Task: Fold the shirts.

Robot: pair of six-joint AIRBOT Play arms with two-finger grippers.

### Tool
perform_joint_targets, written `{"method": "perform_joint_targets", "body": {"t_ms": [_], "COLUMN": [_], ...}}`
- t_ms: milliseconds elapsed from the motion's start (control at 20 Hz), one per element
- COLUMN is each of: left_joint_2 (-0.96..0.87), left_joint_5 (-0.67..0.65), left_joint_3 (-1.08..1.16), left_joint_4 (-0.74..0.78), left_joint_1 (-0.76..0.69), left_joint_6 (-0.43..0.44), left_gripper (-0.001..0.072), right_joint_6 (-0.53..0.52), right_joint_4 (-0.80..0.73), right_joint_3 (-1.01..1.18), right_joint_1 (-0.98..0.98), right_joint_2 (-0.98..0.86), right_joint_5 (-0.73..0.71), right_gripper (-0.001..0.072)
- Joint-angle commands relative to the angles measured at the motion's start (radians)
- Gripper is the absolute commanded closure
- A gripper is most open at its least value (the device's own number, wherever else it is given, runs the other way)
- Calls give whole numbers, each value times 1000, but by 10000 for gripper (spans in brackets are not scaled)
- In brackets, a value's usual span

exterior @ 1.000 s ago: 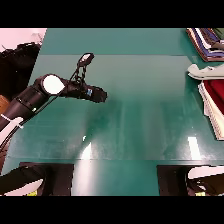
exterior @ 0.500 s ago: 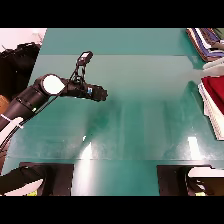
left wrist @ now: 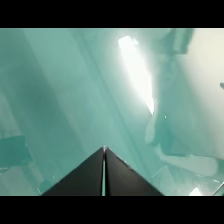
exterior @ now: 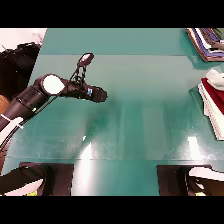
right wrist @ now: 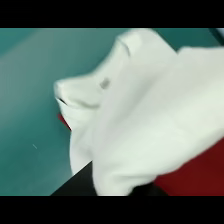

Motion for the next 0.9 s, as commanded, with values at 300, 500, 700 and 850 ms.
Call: {"method": "perform_joint_targets", "body": {"t_ms": [300,500,700,850], "left_joint_2": [0,0,0,0], "left_joint_5": [-11,-11,-10,-10], "left_joint_3": [1,1,1,1], "left_joint_4": [6,6,6,-2], "left_joint_1": [0,0,0,0], "left_joint_6": [12,33,32,32], "left_gripper": [680,680,680,680], "right_joint_6": [0,8,7,7], "right_joint_4": [-290,-250,27,126], "right_joint_3": [-565,-576,-478,-361], "right_joint_1": [-196,-278,-164,68], "right_joint_2": [305,359,354,311], "right_joint_5": [34,29,-36,-36], "right_gripper": [210,93,95,97]}}
